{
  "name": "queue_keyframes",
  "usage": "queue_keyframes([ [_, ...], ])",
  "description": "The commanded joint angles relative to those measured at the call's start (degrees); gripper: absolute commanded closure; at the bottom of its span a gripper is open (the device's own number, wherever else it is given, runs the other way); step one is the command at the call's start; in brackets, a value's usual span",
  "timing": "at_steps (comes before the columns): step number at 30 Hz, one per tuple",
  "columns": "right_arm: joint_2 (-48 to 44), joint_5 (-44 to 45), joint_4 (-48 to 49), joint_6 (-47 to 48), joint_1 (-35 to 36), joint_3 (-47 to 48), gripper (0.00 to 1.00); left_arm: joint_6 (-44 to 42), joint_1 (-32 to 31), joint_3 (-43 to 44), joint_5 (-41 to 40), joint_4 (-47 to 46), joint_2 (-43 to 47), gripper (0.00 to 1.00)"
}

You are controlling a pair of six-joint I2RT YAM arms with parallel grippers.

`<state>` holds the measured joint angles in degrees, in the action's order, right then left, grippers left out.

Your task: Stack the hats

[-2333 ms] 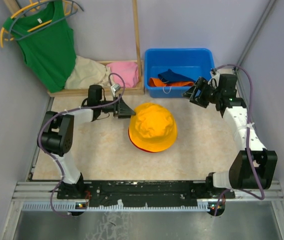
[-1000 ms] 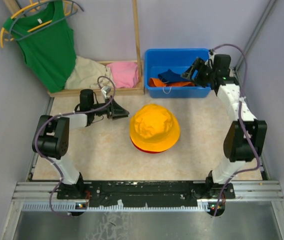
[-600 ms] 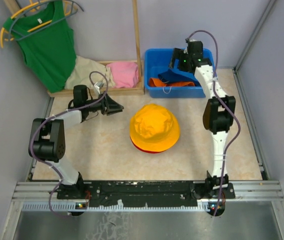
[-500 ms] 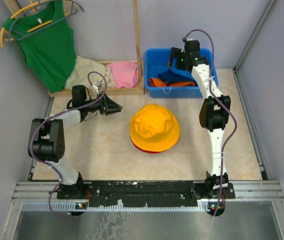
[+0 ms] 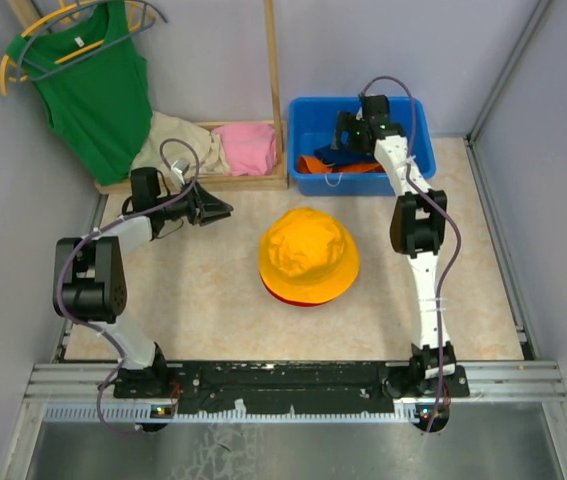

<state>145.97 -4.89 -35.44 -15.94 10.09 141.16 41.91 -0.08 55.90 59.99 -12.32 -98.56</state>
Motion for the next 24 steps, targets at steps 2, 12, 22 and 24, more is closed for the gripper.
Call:
queue_keyframes([
  [2,3.6,-4.0,1.5,-1.9,1.1,5.4,0.07,-1.6,1.4,1.0,0.5,0.8,-1.0,0.58],
  [12,1.8,-1.8,1.8,-2.4,0.1,6.0,1.00,-1.4,2.7,0.9,1.6,-0.2,-2.7,0.60],
  [22,-14.7,11.8,4.5,6.4,-4.9,6.9,1.00,1.0,2.7,1.7,3.1,-4.3,-4.1,0.61],
  [24,-17.1,12.4,4.9,8.1,-4.9,6.7,1.00,1.7,2.7,1.4,3.3,-5.4,-4.2,0.61],
])
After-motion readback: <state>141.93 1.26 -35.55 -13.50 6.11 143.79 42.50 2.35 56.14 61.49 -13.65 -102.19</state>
